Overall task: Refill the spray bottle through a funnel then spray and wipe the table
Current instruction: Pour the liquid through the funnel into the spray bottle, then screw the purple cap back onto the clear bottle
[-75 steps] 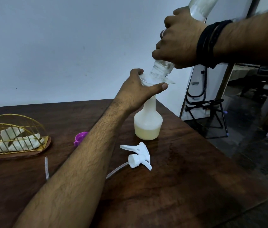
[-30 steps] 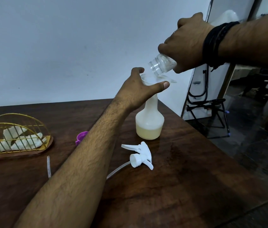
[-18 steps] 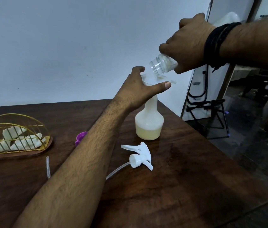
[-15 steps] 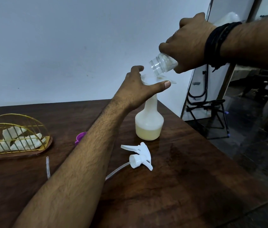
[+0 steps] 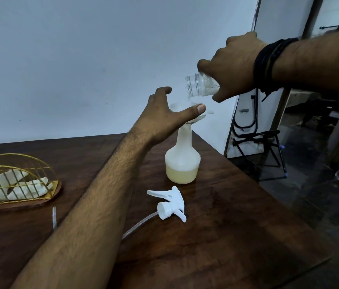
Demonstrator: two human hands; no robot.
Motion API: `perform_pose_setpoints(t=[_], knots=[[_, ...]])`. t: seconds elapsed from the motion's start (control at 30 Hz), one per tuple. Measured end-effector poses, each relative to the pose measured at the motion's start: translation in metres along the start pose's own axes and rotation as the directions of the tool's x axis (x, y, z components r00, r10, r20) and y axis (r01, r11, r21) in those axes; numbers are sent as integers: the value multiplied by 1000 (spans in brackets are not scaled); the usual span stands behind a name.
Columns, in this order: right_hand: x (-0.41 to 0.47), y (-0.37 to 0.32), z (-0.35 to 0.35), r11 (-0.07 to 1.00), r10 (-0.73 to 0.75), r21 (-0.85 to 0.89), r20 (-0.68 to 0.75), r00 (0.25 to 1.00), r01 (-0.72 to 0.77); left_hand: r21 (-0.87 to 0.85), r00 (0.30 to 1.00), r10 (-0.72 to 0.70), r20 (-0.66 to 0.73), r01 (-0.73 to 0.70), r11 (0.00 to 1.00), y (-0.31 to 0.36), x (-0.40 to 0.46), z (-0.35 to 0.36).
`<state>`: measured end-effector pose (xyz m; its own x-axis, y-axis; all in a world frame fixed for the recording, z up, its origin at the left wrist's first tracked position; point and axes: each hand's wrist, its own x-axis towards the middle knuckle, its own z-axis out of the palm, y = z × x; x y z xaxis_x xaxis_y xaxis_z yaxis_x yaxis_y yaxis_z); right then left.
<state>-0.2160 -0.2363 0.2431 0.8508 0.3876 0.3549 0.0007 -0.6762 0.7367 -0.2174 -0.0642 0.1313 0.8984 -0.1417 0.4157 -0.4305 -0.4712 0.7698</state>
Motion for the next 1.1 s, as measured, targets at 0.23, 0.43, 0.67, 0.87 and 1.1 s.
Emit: perform_pose_setpoints(t=[0.23, 0.43, 0.67, 0.87, 1.1], knots=[[-16, 5, -9, 950, 158, 269, 31, 987, -160, -7, 987, 68, -147, -70, 998, 8, -1, -1], [-49, 14, -46, 831, 289, 534, -178, 940, -155, 48, 908, 153, -391, -146, 988, 21, -16, -31], [-89, -41, -92, 249, 303, 951, -258, 917, 186, 544, 998, -31, -59, 58, 837, -37, -36, -93], [-74, -130, -71, -379, 175, 921, -27, 984, 92, 854, 882, -400, 251, -8, 520, -76, -65, -107], [-69, -165, -44, -564, 128, 823, 163, 978, -63, 884, 821, -474, 319, -78, 461, -90, -66, -82]])
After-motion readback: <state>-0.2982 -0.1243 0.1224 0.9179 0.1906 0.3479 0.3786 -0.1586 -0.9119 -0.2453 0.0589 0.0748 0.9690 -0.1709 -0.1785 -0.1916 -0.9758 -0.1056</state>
